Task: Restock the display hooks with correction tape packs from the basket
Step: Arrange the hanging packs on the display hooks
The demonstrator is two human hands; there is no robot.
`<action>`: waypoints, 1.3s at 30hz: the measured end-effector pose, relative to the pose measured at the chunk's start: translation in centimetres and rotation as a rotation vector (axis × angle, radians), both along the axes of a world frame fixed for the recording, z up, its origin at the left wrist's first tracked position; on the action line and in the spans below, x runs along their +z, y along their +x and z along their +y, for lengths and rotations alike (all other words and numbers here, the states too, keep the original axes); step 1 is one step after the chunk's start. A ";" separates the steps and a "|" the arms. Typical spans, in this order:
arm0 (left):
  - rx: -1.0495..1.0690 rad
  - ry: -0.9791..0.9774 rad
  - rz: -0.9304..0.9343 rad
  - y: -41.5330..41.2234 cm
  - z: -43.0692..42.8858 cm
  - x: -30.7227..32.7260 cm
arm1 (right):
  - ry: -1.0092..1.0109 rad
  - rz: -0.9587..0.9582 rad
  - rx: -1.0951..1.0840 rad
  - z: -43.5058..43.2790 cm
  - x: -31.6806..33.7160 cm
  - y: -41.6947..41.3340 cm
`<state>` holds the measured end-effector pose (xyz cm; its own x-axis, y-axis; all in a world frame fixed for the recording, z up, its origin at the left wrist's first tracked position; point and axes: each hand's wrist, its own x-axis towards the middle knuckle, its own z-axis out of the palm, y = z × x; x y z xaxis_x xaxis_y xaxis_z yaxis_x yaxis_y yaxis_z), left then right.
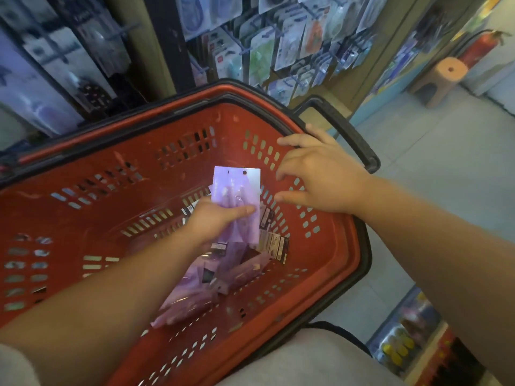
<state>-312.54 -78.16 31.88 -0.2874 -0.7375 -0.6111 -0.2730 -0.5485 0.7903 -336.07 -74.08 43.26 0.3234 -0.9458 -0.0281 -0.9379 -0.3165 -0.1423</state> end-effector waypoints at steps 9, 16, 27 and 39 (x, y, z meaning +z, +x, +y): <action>0.028 -0.047 0.308 3.1 1.0 9.2 | 0.149 -0.588 -0.203 -0.5 1.3 7.4; 0.314 0.056 0.427 6.8 1.9 12.0 | 0.405 -1.258 -0.343 -1.4 2.0 11.1; 0.507 0.033 0.258 12.7 3.9 14.9 | 0.853 -0.831 -0.231 -4.0 -1.6 13.3; 0.532 -0.016 0.023 15.2 6.1 12.4 | 0.966 0.668 0.365 -2.3 -12.9 12.2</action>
<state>-297.30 -72.01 44.28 0.1158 -0.7943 -0.5964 0.0569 -0.5941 0.8024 -323.89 -76.41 30.40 0.2183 -0.3020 -0.9280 -0.7949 -0.6066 0.0104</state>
